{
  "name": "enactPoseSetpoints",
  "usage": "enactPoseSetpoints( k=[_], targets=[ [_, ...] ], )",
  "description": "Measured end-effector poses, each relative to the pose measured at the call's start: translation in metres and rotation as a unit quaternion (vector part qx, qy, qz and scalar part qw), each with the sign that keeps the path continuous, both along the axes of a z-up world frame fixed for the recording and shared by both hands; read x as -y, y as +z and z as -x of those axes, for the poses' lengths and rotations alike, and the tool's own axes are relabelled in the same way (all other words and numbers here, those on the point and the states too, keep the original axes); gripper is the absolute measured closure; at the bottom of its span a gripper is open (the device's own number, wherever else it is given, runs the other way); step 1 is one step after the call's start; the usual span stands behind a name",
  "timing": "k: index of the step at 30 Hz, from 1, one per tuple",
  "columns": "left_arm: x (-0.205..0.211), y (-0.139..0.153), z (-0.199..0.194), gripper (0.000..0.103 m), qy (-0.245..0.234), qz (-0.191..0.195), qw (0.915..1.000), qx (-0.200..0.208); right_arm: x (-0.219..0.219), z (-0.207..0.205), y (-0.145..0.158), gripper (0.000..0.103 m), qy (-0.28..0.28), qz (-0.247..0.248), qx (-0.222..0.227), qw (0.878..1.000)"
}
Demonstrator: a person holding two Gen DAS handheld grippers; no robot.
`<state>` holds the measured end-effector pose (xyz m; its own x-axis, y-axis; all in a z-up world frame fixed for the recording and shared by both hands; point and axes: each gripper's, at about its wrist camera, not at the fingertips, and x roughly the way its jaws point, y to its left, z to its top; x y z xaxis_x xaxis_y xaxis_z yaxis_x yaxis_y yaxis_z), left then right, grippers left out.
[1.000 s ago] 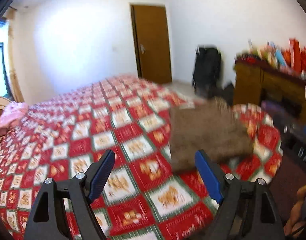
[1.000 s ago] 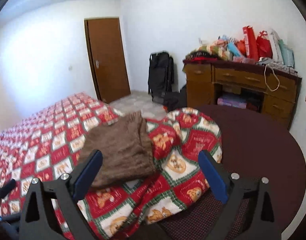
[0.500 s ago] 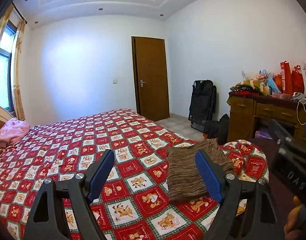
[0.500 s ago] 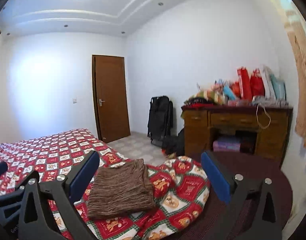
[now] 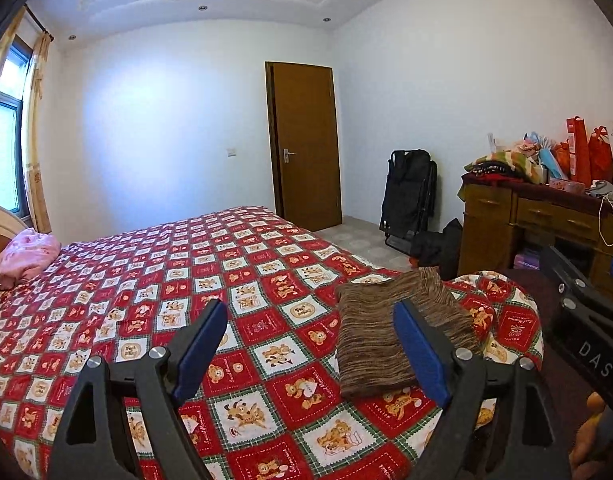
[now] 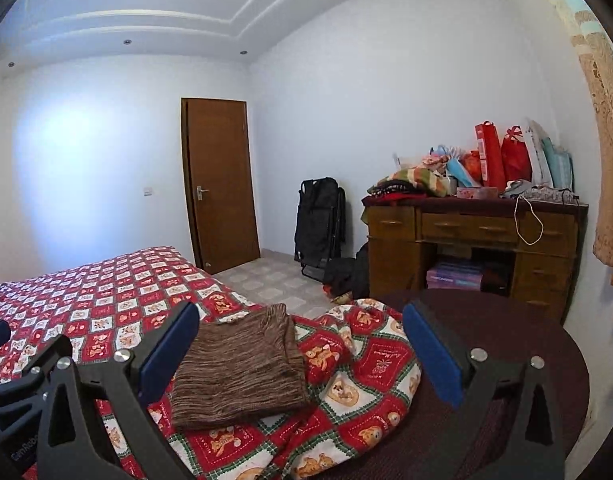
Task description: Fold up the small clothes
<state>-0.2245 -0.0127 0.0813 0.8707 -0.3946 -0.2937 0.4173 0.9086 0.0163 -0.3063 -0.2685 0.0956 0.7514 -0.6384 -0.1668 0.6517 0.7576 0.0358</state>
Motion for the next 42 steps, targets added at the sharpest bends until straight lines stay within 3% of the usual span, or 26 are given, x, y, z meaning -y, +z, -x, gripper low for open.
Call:
enactPoseSetpoints(
  k=[24, 42],
  targets=[
    [-0.001, -0.007, -0.008, 0.017, 0.003, -0.012, 0.9998, -0.015, -0.005, -0.006, -0.003, 0.0, 0.004, -0.003, -0.012, 1.0],
    [0.008, -0.018, -0.019, 0.017, 0.014, -0.042, 0.9985, -0.031, -0.005, -0.003, -0.006, 0.0, 0.001, -0.008, -0.019, 1.0]
  ],
)
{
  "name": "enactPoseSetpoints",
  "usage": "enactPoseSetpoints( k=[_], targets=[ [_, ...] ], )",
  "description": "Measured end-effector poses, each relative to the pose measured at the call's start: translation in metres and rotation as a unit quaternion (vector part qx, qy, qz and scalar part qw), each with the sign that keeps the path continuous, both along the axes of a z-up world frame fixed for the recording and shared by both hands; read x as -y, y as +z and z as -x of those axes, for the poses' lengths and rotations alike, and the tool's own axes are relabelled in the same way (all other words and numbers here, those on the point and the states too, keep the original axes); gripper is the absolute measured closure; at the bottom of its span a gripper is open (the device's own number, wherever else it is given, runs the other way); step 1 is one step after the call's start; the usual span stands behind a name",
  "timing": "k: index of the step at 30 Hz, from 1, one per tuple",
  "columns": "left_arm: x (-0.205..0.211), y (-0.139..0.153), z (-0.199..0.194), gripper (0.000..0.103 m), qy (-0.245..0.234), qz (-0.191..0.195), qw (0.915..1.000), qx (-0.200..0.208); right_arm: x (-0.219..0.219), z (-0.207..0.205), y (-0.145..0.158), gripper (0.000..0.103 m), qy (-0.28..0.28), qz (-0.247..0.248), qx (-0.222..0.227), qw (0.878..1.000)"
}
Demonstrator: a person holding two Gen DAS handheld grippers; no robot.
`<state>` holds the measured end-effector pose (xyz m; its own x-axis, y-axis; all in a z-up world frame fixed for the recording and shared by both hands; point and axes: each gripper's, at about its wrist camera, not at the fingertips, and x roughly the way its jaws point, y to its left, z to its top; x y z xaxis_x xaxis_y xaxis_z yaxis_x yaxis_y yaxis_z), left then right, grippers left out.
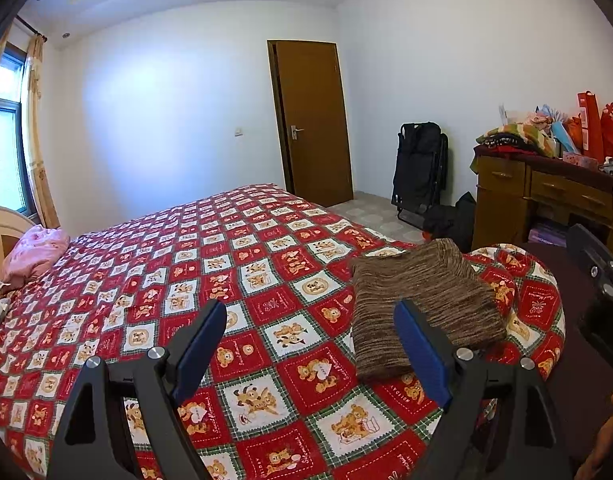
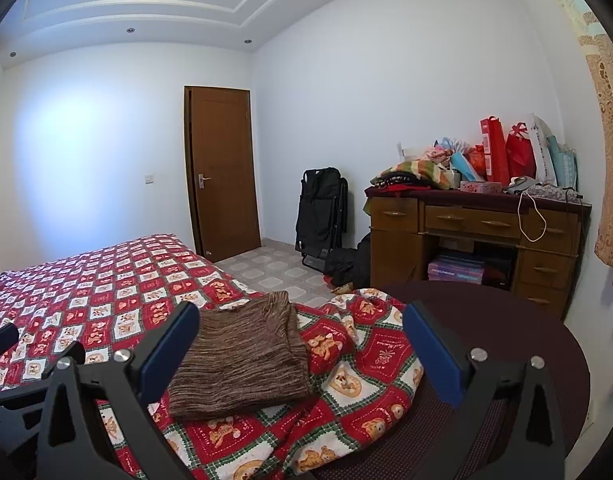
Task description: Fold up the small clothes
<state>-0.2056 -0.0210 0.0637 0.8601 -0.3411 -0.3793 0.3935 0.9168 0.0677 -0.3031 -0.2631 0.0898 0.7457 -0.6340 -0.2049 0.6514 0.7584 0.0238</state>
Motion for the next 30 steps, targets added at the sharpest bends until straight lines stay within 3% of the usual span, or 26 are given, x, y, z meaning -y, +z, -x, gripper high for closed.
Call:
enactPoseSetpoints(
  k=[20, 30],
  targets=[
    [-0.001, -0.014, -0.02, 0.017, 0.018, -0.011, 0.9987, -0.047, 0.0, 0.0, -0.001, 0.0, 0.0, -0.002, -0.005, 1.0],
    [-0.007, -0.013, -0.022, 0.017, 0.021, -0.004, 0.999, -0.039, 0.002, 0.001, -0.002, 0.0, 0.001, -0.005, -0.008, 1.0]
  ],
)
